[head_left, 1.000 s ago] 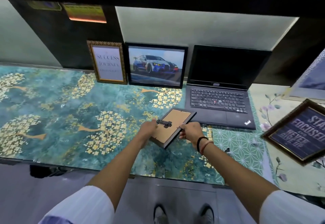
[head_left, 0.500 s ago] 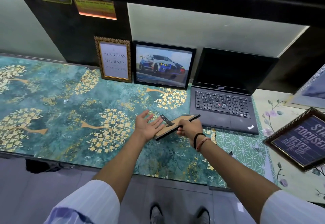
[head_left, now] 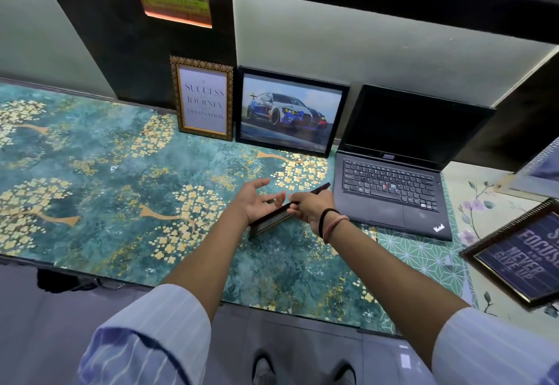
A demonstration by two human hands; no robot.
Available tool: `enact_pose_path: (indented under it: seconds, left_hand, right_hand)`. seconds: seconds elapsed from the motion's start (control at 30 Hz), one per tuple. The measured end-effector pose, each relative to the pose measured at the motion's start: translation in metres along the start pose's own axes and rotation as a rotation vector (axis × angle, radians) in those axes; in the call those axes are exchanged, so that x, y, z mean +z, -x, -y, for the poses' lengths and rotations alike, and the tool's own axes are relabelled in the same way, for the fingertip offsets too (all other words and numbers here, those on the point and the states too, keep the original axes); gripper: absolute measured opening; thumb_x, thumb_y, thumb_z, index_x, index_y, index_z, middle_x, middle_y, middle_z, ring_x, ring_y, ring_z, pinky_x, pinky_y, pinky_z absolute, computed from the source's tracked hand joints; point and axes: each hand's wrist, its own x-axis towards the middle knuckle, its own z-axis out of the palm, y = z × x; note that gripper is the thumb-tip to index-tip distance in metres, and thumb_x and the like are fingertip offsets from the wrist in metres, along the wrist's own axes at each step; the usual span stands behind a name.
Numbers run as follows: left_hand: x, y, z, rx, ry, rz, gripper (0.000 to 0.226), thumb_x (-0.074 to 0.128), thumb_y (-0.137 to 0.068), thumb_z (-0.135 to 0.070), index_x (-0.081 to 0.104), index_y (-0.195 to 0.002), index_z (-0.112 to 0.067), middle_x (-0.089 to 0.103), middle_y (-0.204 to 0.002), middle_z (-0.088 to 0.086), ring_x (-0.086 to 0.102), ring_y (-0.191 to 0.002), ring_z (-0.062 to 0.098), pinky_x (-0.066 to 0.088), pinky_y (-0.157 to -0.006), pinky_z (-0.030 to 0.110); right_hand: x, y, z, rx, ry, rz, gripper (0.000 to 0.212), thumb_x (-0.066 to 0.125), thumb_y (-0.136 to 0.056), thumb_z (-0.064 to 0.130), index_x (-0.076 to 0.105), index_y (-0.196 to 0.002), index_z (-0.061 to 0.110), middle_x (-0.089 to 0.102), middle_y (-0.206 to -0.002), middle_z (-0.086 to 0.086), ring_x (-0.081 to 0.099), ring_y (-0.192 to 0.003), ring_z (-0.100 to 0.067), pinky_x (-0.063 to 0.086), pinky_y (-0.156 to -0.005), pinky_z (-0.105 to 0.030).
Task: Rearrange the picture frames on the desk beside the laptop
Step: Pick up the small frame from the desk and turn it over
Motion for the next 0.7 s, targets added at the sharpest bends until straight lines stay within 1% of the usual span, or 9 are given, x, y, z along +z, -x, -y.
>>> enact_pose_path:
  seconds: [0.03, 0.1, 0.17, 0.23, 0.3, 0.47, 0.5, 0.6, 0.7]
  left_hand:
    - [-0.003, -0.002, -0.004, -0.034, -0.063, -0.027, 0.071, 0.061, -0.095, -0.019, 0.025, -0.153, 0.003, 0.051, -0.127, 0.025, 0.062, -0.076, 0.028, 0.058, -0.063, 0.034]
    - [-0.01, -0.005, -0.013, -0.103, -0.216, -0.066, 0.07, 0.061, -0.096, -0.028, 0.032, -0.149, 0.007, 0.054, -0.098, 0.017, 0.052, -0.065, 0.019, 0.049, -0.063, 0.03]
    - [-0.018, -0.006, -0.022, -0.129, -0.319, -0.063, 0.07, 0.062, -0.095, -0.033, 0.037, -0.146, 0.008, 0.058, -0.109, 0.016, 0.057, -0.068, 0.02, 0.052, -0.064, 0.032]
    - [-0.026, -0.008, -0.029, -0.116, -0.402, -0.041, 0.07, 0.063, -0.095, -0.038, 0.041, -0.143, 0.007, 0.056, -0.136, 0.021, 0.067, -0.1, 0.03, 0.056, -0.084, 0.04]
    - [-0.034, -0.006, -0.032, -0.108, -0.482, -0.021, 0.065, 0.058, -0.098, -0.045, 0.046, -0.138, 0.005, 0.054, -0.141, 0.028, 0.059, -0.128, 0.041, 0.05, -0.105, 0.052]
    - [-0.07, 0.021, -0.019, 0.094, -0.6, -0.052, 0.068, 0.037, -0.103, -0.059, 0.06, -0.138, -0.006, 0.068, -0.129, 0.019, 0.059, -0.129, 0.035, 0.043, -0.111, 0.051]
    - [-0.079, 0.028, -0.014, 0.123, -0.598, -0.024, 0.074, 0.032, -0.102, -0.064, 0.062, -0.138, -0.006, 0.07, -0.128, 0.018, 0.059, -0.128, 0.034, 0.043, -0.11, 0.049]
    - [-0.099, 0.048, 0.004, 0.17, -0.566, 0.103, 0.084, 0.03, -0.095, -0.072, 0.063, -0.137, -0.006, 0.068, -0.133, 0.017, 0.062, -0.129, 0.03, 0.046, -0.109, 0.049]
    - [-0.101, 0.055, 0.017, 0.267, -0.706, 0.11, 0.049, 0.05, -0.099, -0.043, 0.061, -0.138, -0.014, 0.069, -0.135, 0.007, 0.061, -0.13, 0.025, 0.05, -0.107, 0.039]
  right_hand:
    - [-0.001, -0.004, -0.001, -0.009, -0.013, 0.014, 0.039, 0.075, -0.084, 0.003, 0.057, -0.113, -0.017, 0.059, -0.06, -0.01, 0.06, -0.041, -0.016, 0.057, -0.047, -0.027]
    - [-0.008, -0.013, -0.003, -0.041, -0.009, 0.06, 0.102, 0.087, -0.076, 0.019, 0.022, -0.151, -0.004, 0.066, -0.089, -0.016, 0.071, -0.064, -0.022, 0.063, -0.057, -0.035]
    - [-0.018, -0.02, -0.006, -0.132, 0.173, 0.063, 0.134, 0.091, -0.063, 0.046, -0.002, -0.156, 0.028, 0.048, -0.13, -0.01, 0.066, -0.106, -0.03, 0.064, -0.074, -0.046]
    - [-0.029, -0.028, -0.008, -0.259, 0.405, 0.044, 0.128, 0.085, -0.047, 0.073, 0.014, -0.149, 0.042, 0.035, -0.144, -0.002, 0.051, -0.125, -0.032, 0.056, -0.092, -0.056]
    - [-0.039, -0.04, -0.009, -0.307, 0.462, 0.13, 0.118, 0.079, -0.042, 0.082, 0.032, -0.139, 0.036, 0.034, -0.152, -0.006, 0.049, -0.13, -0.032, 0.051, -0.099, -0.058]
    - [-0.046, -0.055, 0.001, -0.393, 0.382, 0.245, 0.042, 0.072, -0.088, 0.034, 0.05, -0.117, 0.013, 0.06, -0.124, -0.011, 0.065, -0.104, -0.027, 0.058, -0.066, -0.025]
    - [-0.046, -0.06, 0.002, -0.414, 0.377, 0.236, 0.036, 0.07, -0.092, 0.029, 0.051, -0.116, 0.011, 0.062, -0.12, -0.012, 0.066, -0.105, -0.029, 0.059, -0.066, -0.026]
    - [-0.045, -0.072, 0.0, -0.432, 0.394, 0.186, 0.027, 0.068, -0.092, 0.033, 0.057, -0.11, 0.015, 0.069, -0.107, -0.006, 0.07, -0.105, -0.03, 0.061, -0.083, -0.051]
    - [-0.046, -0.079, -0.003, -0.465, 0.444, 0.135, 0.019, 0.066, -0.093, 0.036, 0.059, -0.104, 0.022, 0.069, -0.101, 0.0, 0.071, -0.099, -0.026, 0.06, -0.085, -0.055]
